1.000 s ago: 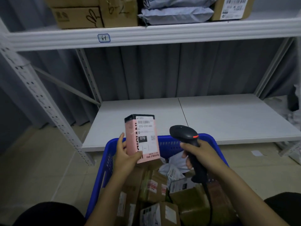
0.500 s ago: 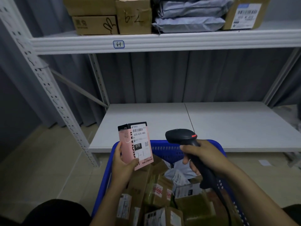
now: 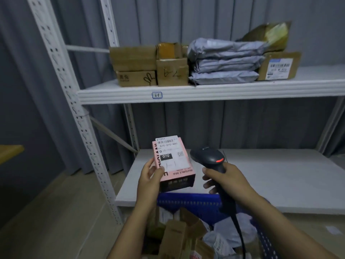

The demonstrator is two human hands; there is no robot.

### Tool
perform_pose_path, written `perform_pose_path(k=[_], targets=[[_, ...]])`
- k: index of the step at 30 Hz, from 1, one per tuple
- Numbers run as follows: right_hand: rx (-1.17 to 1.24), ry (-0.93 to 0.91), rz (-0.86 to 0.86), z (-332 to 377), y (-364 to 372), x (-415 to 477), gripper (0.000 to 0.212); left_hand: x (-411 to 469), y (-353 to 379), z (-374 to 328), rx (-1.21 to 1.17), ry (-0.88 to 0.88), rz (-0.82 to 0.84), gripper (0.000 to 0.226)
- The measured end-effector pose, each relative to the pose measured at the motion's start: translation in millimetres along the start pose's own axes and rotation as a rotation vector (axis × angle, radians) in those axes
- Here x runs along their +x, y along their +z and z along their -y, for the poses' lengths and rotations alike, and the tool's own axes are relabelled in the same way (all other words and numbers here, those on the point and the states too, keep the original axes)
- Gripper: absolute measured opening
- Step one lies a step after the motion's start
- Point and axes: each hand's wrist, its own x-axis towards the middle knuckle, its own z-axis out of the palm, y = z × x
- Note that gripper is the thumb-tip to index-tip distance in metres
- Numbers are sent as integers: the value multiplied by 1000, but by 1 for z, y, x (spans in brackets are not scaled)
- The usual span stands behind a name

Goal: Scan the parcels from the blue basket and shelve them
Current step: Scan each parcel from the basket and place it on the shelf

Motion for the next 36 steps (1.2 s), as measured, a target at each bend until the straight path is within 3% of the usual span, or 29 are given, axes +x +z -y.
perform_pose_path(k=[9, 14, 20, 23, 27, 29, 32, 36], targets=[[130, -244, -69, 94, 36, 39, 13, 30, -8, -114, -190, 89, 137, 51], [85, -339, -21, 152, 62, 63, 12, 59, -27, -181, -233, 190, -43, 46], [51, -399, -4, 195, 71, 87, 9, 112, -32, -228, -269, 171, -280, 84], [36, -396, -30, 203, 66, 96, 8, 136, -21, -232, -56, 130, -419, 94], [13, -368, -97, 202, 51, 109, 9, 152, -7, -226, 228, 80, -315, 99], [7, -360, -124, 200, 43, 112, 9, 153, -7, -220, 517, 133, -366, 86], [-17, -347, -162, 199, 34, 116, 9, 163, -19, -209, 745, 346, -514, 91], [-53, -341, -181, 197, 32, 119, 10, 183, -30, -204, 901, 487, -450, 97]])
